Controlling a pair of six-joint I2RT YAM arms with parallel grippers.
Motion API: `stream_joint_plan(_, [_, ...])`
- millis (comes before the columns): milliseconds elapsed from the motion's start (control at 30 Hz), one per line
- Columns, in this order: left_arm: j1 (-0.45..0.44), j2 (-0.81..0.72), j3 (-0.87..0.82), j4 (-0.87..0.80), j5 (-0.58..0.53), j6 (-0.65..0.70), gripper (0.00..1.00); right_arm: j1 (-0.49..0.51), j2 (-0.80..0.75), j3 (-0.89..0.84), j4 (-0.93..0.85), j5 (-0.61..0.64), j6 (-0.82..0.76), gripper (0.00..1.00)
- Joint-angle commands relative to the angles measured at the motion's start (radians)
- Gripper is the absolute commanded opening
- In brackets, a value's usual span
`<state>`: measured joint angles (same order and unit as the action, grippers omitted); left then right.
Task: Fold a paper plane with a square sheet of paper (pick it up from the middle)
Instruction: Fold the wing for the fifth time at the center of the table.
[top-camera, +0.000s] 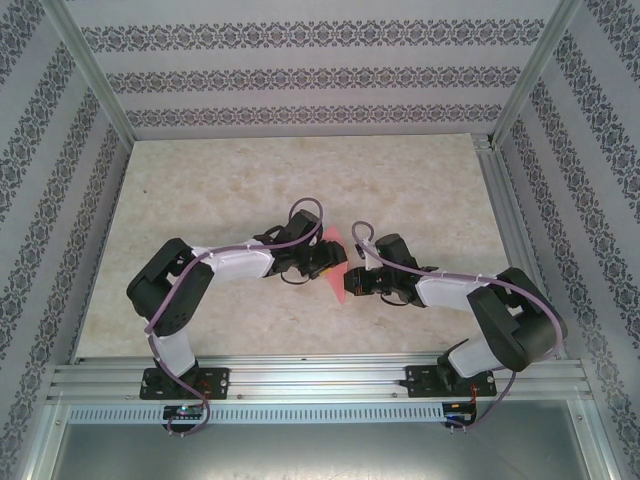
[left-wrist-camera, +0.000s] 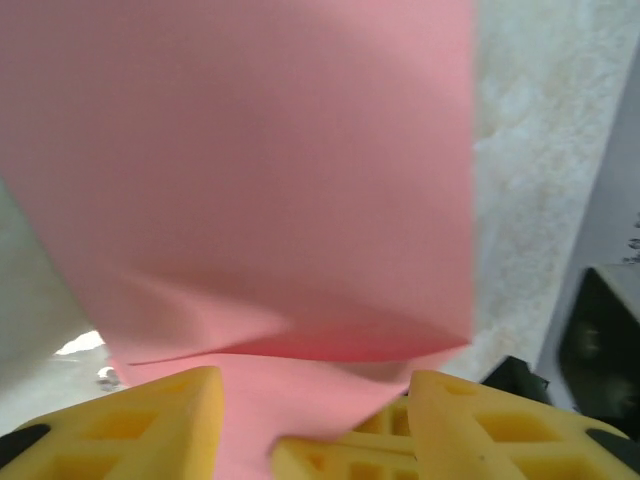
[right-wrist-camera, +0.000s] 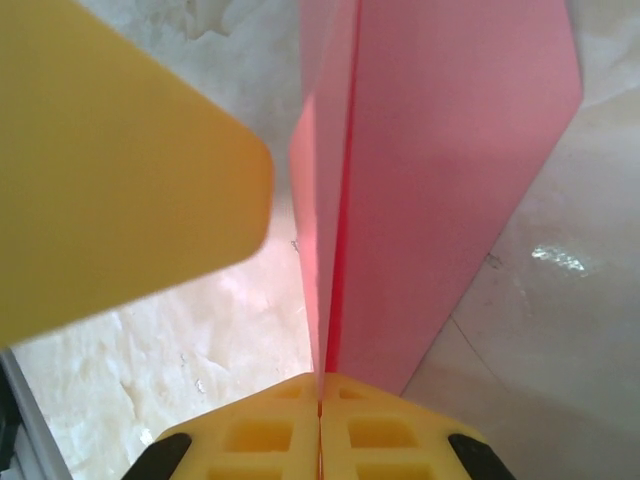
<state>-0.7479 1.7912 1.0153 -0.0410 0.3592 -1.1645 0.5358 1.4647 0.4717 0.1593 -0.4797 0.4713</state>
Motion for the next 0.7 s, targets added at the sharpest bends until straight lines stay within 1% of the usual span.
stream_joint_plan(0, [0.005, -0.05, -0.053, 0.121, 0.016, -0.103, 0.61, 0.014, -0.02, -0.019, 0.072, 0.074, -0.024, 0.08])
stream_joint_plan(200, [0.004, -0.03, -0.055, 0.176, 0.035, -0.123, 0.69, 0.032, -0.017, -0.019, 0.069, 0.101, -0.04, 0.08])
stream_joint_plan(267, [0.004, -0.02, -0.046, 0.189, 0.042, -0.129, 0.7, 0.041, -0.019, -0.021, 0.068, 0.115, -0.049, 0.08])
stream_joint_plan(433, [0.004, -0.011, -0.029, 0.183, 0.032, -0.143, 0.75, 0.068, -0.023, -0.016, 0.058, 0.149, -0.073, 0.1])
stream_joint_plan(567, [0.005, 0.011, -0.016, 0.146, 0.029, -0.152, 0.76, 0.084, -0.03, -0.016, 0.057, 0.174, -0.088, 0.1])
stream_joint_plan(667, [0.005, 0.018, -0.028, 0.156, 0.019, -0.179, 0.75, 0.092, -0.042, -0.025, 0.066, 0.192, -0.099, 0.1])
